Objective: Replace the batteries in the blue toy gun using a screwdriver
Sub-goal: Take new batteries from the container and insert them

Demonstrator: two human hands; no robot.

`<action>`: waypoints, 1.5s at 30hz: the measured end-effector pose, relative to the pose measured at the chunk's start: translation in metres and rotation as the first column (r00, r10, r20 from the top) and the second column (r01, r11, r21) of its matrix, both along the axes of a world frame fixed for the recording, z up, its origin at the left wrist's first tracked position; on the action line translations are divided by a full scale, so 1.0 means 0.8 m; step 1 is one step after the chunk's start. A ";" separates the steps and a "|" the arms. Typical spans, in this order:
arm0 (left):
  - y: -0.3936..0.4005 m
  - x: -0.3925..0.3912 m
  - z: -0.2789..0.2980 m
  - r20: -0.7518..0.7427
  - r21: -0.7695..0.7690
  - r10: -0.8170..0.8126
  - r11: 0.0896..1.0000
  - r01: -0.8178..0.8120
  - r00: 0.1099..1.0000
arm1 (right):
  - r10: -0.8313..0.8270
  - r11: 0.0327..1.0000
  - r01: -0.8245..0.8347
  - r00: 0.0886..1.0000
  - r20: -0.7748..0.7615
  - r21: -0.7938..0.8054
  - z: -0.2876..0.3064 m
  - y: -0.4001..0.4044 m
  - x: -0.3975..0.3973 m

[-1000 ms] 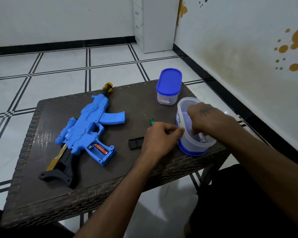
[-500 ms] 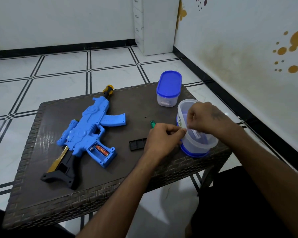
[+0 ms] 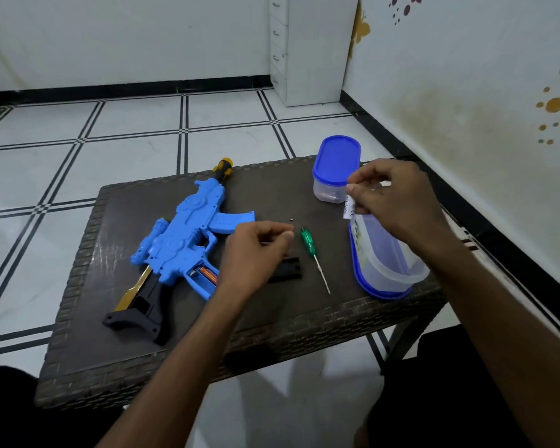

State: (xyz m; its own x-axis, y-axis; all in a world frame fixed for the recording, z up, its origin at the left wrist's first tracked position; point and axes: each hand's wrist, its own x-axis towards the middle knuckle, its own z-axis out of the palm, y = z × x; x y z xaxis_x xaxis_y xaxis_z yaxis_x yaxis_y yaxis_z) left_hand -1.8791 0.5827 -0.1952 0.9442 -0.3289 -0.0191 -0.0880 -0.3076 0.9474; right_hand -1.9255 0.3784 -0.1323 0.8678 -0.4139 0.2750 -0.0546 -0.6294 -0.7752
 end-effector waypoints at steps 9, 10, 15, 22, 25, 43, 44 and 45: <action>0.127 0.032 -0.004 0.208 0.142 0.272 0.942 -0.304 0.939 | 0.287 0.920 -0.266 0.957 -0.032 0.286 -0.037 0.128 0.032; 0.141 0.034 -0.008 0.239 0.214 0.277 0.920 -0.329 0.931 | 0.307 0.918 -0.287 0.951 -0.034 0.274 -0.043 0.143 0.035; 0.187 0.044 -0.032 0.256 0.588 0.054 0.784 -0.200 0.965 | 0.396 0.900 -0.376 0.917 -0.054 0.222 -0.066 0.196 0.048; 0.194 0.047 -0.043 0.232 0.556 0.096 0.803 -0.213 0.968 | 0.459 0.888 -0.456 0.878 -0.136 0.057 -0.088 0.222 0.054; 0.191 0.047 -0.043 0.241 0.569 0.107 0.789 -0.229 0.965 | 0.480 0.865 -0.497 0.859 -0.176 -0.066 -0.087 0.220 0.057; 0.189 0.043 -0.041 0.258 0.568 0.111 0.786 -0.243 0.960 | 0.608 0.590 -0.735 0.677 -0.414 -0.336 -0.080 0.214 0.068; 0.189 0.043 -0.041 0.255 0.572 0.110 0.784 -0.241 0.961 | 0.613 0.587 -0.744 0.665 -0.427 -0.318 -0.078 0.213 0.069; 0.190 0.043 -0.041 0.255 0.577 0.107 0.781 -0.240 0.961 | 0.617 0.588 -0.751 0.657 -0.434 -0.301 -0.077 0.211 0.070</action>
